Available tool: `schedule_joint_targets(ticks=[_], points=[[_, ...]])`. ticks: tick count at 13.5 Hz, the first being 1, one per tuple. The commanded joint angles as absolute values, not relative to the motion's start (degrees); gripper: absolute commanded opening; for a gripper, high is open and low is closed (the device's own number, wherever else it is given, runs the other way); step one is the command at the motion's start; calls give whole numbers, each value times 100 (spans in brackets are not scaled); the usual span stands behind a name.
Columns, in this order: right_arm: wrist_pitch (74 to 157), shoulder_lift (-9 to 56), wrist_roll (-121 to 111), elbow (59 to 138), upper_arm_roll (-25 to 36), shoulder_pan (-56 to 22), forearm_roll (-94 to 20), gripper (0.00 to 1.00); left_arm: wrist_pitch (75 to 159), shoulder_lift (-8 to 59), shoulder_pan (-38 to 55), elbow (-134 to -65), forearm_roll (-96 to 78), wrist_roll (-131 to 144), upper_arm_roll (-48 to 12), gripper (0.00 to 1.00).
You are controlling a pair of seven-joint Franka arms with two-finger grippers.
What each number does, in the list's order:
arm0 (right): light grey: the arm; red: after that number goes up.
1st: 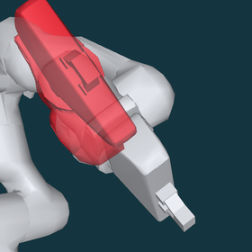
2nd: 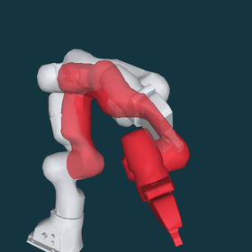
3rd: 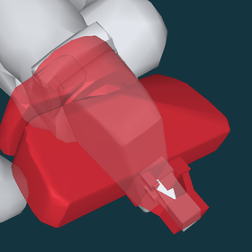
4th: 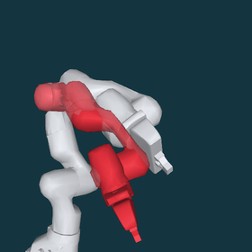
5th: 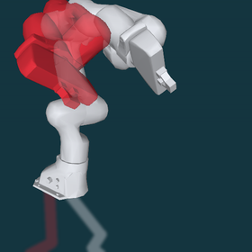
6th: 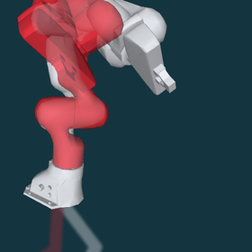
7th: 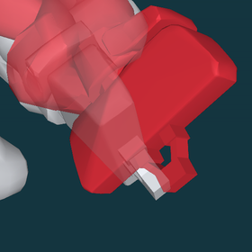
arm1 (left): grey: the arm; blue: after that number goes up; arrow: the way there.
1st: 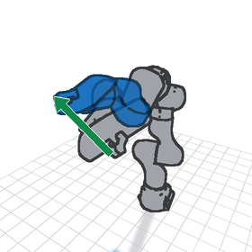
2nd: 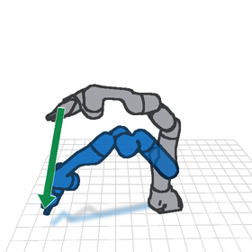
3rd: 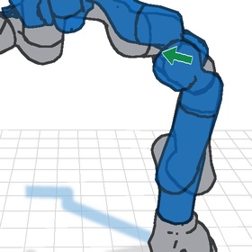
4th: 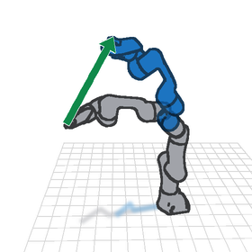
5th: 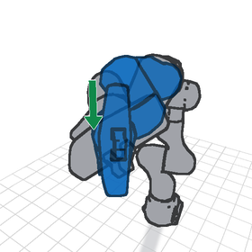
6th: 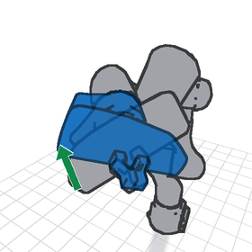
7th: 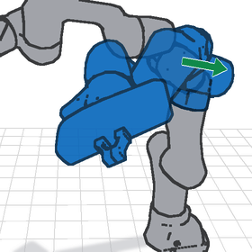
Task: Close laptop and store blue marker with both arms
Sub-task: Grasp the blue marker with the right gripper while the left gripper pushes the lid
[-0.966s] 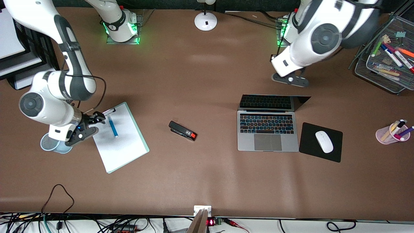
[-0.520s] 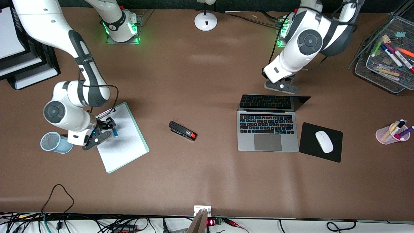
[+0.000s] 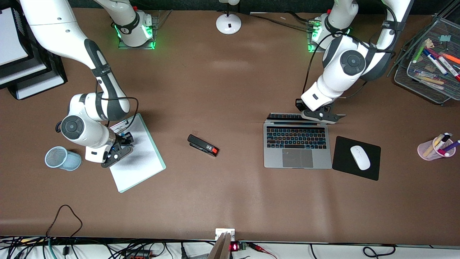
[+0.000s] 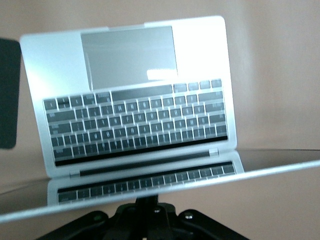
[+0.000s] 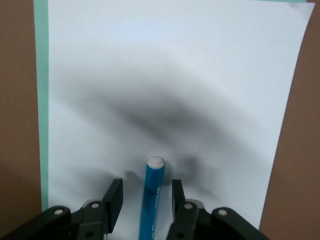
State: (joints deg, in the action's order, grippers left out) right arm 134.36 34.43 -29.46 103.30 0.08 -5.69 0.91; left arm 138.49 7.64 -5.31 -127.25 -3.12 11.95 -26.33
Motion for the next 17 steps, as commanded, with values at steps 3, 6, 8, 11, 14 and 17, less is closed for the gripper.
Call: schedule_joint_targets(ticks=[3, 6, 8, 11, 14, 17], points=[[13675, 3673, -3059, 10248, 18, -571, 18, 41, 14343, 1432, -694, -12173, -158, 1248, -2663, 0], [13746, 3761, -3059, 10222, 18, -554, 18, 32, 14502, 1792, -694, -11805, 43, 1239, -2461, 0], [13755, 3788, -3041, 10204, 18, -554, 9, 17, 14511, 2169, -694, -11437, 167, 1257, -2461, 0], [13668, 3744, -3006, 10021, 26, -528, 0, 0, 14519, 2705, -677, -10874, 167, 1248, -2435, 0], [13151, 3604, -2997, 9722, 53, -475, -9, 0, 14511, 3250, -616, -10276, 176, 1239, -2435, 0], [12596, 3253, -3023, 9458, 53, -326, -9, 0, 14511, 3655, -598, -9862, 483, 1248, -2417, 0]])
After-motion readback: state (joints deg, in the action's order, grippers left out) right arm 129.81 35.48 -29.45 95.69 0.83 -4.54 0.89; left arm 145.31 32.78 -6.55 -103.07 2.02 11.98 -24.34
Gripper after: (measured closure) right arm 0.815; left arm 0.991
